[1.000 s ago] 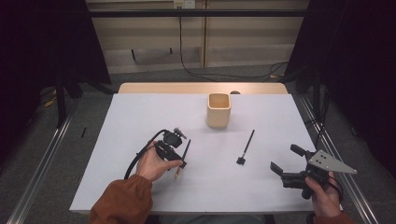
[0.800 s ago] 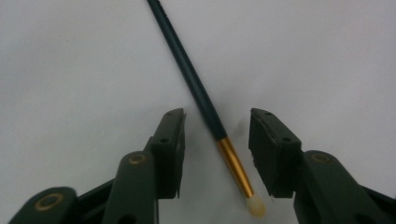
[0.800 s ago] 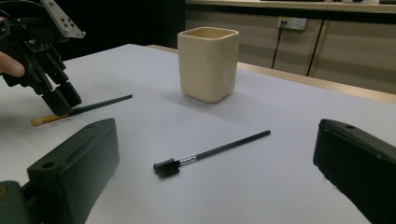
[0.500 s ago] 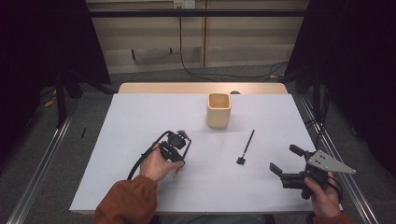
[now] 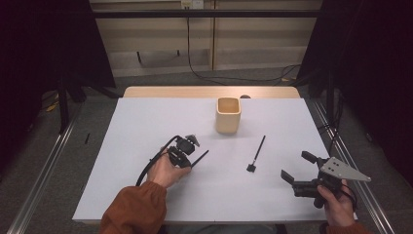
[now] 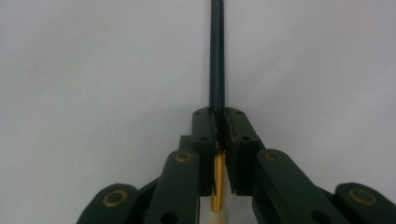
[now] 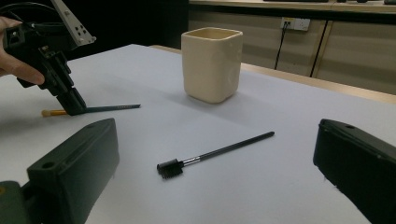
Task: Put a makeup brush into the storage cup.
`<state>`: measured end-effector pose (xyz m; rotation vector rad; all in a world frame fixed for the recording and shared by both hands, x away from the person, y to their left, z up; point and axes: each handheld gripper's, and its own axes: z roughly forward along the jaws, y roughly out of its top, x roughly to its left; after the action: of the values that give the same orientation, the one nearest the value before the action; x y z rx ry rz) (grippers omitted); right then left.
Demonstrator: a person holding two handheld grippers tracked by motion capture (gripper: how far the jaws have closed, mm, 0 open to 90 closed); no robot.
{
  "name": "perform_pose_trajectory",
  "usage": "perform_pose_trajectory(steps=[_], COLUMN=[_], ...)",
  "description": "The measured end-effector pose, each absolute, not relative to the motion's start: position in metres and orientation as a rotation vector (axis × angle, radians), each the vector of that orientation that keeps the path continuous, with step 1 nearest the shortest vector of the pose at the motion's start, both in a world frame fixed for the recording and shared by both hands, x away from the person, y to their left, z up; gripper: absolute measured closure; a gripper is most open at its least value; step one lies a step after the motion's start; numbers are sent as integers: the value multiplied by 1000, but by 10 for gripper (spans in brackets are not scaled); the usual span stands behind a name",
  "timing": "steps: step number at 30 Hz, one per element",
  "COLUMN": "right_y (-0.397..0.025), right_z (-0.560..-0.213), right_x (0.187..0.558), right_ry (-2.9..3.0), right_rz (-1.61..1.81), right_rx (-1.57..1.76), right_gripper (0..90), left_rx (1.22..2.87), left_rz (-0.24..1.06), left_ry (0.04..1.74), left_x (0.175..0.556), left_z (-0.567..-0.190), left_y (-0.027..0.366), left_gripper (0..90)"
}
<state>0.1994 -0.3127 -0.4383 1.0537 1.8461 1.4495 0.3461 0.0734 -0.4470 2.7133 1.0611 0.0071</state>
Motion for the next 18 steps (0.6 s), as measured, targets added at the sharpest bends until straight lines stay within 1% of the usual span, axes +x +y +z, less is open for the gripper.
perform_pose_trajectory(steps=[5,18], right_y=[-313,-313], right_z=[-438,-439], right_x=[199,200], right_ry=[1843,1847], right_rz=[1454,1451], right_rx=[1056,1056], right_gripper=[0,0], left_rx=[2711,2624], left_rz=[-20,-102], left_ry=[1048,1017], left_x=[349,351], left_z=[-447,-442], left_y=[75,88], left_gripper=[837,836])
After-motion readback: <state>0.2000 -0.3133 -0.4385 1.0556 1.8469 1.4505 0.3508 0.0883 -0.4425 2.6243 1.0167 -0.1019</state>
